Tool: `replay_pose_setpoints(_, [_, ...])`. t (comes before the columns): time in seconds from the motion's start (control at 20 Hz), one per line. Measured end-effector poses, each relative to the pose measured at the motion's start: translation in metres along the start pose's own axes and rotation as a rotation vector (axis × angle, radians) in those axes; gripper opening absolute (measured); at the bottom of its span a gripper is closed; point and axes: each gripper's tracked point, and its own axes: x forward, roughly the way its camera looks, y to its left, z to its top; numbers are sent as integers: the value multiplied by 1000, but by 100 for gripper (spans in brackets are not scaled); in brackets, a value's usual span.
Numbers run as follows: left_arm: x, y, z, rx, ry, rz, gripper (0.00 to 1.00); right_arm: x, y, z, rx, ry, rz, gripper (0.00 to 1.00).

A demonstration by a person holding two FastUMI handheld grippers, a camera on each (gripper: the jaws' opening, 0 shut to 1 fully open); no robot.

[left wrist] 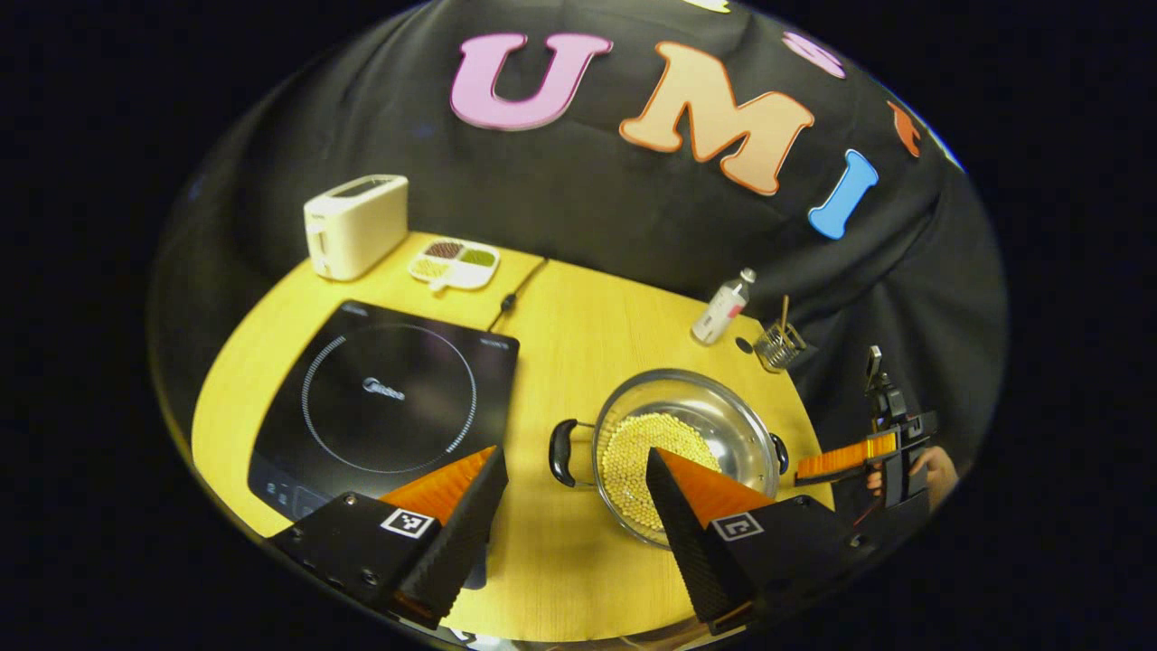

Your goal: First push the handle of the pot to place it horizontally, then grasp the pot with both hands and set it on the induction cooktop.

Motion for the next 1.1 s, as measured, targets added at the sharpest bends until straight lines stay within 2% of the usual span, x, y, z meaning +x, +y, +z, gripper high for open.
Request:
replay_pose_setpoints(0.2, [43, 23, -24, -46, 187, -19, 96, 18, -15, 11, -1, 21, -42, 100])
replay_pose_setpoints(0.25, [52, 25, -29, -54, 226, -33, 96, 23, -16, 14, 1, 29, -45, 92])
replay_pose_setpoints(0.45, [81, 30, -39, -21, 336, -37, 95, 44, -16, 21, 16, 61, -41, 92])
replay_pose_setpoints(0.5, [86, 33, -37, -7, 340, -27, 95, 49, -16, 20, 19, 72, -42, 92])
replay_pose_setpoints(0.55, [86, 33, -40, 6, 368, -26, 94, 54, -16, 21, 24, 83, -45, 99])
replay_pose_setpoints(0.6, [90, 34, -42, 22, 386, -20, 90, 58, -16, 20, 27, 92, -43, 89])
replay_pose_setpoints(0.7, [89, 35, -40, 63, 401, -12, 86, 64, -16, 20, 30, 104, -41, 89])
replay_pose_setpoints(0.9, [86, 30, -34, 113, 414, -14, 85, 69, -21, 19, 23, 128, -46, 87])
replay_pose_setpoints(1.05, [87, 20, -28, 99, 415, -50, 85, 69, -23, 17, 19, 135, -49, 87])
replay_pose_setpoints(1.1, [88, 15, -30, 80, 425, -67, 85, 70, -23, 17, 18, 136, -48, 98])
